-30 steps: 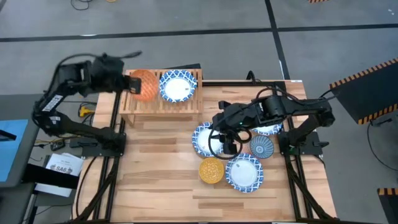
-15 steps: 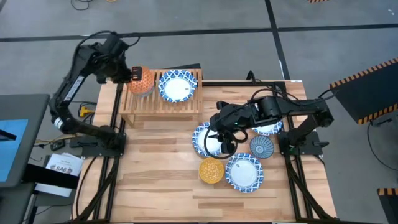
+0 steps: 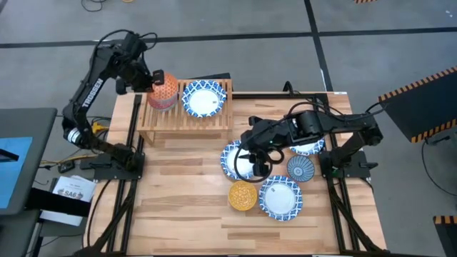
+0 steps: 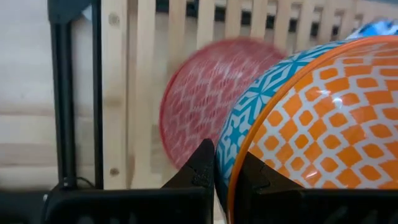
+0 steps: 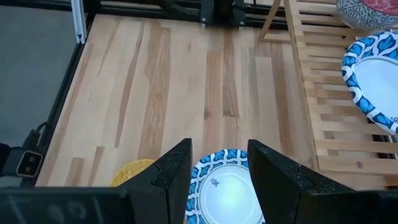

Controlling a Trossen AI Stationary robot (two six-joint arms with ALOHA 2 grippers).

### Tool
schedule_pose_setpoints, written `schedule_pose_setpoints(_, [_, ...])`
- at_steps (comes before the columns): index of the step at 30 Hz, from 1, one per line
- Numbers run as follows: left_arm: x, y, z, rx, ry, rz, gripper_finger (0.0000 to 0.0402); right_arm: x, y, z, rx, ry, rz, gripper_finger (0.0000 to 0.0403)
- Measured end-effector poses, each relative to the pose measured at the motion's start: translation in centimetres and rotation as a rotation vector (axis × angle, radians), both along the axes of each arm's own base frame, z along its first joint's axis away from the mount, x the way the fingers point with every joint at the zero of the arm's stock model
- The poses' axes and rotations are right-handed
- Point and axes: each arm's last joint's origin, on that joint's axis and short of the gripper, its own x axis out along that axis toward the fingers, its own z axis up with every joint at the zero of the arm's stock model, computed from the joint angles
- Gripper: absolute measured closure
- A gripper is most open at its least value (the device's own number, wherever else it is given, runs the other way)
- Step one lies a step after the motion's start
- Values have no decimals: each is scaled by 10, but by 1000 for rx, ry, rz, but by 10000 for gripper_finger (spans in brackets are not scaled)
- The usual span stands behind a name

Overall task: Place and stack bowls onto a shelf
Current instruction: Stack the small orange bowl on top of the small red bowl on the shelf

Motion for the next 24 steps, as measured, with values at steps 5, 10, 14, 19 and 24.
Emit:
schedule_pose_setpoints(5, [-10,-18,-14,70,-76,83,401,0,0,0,17,-5,-15,223])
schedule_pose_setpoints(10, [-22,-28,-24,122,-144,154,401,1,0,2,21,-22,-15,223])
schedule_pose_setpoints(14, [-23,-27,-44,49,-108,160,401,2,0,2,23,-32,-15,223])
schedule_pose_setpoints(19, [-21,-23,-52,61,-121,157,401,2,0,2,38,-32,-30,223])
schedule_pose_setpoints(24, [-20,-21,-51,82,-130,154,401,2,0,2,38,-32,-32,223])
